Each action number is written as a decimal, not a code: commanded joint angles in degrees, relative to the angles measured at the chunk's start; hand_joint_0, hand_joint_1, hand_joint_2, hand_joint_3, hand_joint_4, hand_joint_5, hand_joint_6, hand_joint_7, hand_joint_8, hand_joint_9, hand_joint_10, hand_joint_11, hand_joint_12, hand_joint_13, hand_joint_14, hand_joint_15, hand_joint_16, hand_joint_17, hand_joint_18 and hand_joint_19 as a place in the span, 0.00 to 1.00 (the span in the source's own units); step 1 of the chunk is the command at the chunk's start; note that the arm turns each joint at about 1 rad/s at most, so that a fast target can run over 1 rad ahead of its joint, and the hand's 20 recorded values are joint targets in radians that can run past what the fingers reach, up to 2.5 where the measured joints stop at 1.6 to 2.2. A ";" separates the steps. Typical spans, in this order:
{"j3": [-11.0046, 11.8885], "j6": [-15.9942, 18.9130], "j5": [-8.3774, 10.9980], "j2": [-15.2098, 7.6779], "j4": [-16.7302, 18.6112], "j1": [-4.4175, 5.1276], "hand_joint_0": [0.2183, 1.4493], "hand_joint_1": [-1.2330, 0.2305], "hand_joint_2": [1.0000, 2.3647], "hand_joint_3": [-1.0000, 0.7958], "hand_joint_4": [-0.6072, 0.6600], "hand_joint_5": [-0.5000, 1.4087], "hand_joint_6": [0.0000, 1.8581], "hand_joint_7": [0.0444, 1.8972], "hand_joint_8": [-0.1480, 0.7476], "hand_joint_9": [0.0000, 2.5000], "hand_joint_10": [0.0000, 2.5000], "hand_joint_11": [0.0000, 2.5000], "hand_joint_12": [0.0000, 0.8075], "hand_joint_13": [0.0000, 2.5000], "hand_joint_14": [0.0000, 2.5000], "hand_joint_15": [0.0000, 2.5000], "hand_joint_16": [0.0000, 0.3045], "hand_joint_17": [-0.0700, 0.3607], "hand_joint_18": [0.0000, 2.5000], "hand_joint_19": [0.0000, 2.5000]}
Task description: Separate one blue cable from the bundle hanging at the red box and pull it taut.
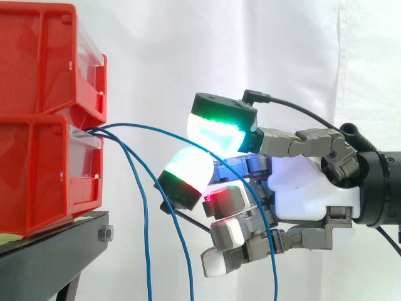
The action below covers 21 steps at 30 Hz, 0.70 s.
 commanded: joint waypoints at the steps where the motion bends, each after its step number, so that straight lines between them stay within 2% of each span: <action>1: 0.08 -0.08 -0.04 0.00 0.09 0.17 0.35 0.40 0.00 0.31 0.57 0.15 0.49 0.47 0.51 0.45 0.01 0.49 0.46 0.42 0.01 0.30 0.16 0.41 0.29 0.23; 8: -0.01 0.01 0.05 0.00 -0.09 0.43 0.30 0.47 0.00 0.28 0.59 0.15 0.48 0.46 0.52 0.46 0.01 0.49 0.46 0.42 0.01 0.30 0.16 0.41 0.29 0.23; 13: -0.01 0.01 0.05 0.00 0.09 0.52 0.31 0.43 0.00 0.28 0.58 0.15 0.48 0.47 0.52 0.46 0.01 0.50 0.46 0.44 0.01 0.31 0.16 0.41 0.30 0.23; 21: -0.01 0.09 0.05 0.00 0.18 0.52 0.35 0.36 0.01 0.40 0.51 0.15 0.49 0.51 0.51 0.47 0.01 0.51 0.45 0.44 0.01 0.31 0.15 0.41 0.30 0.23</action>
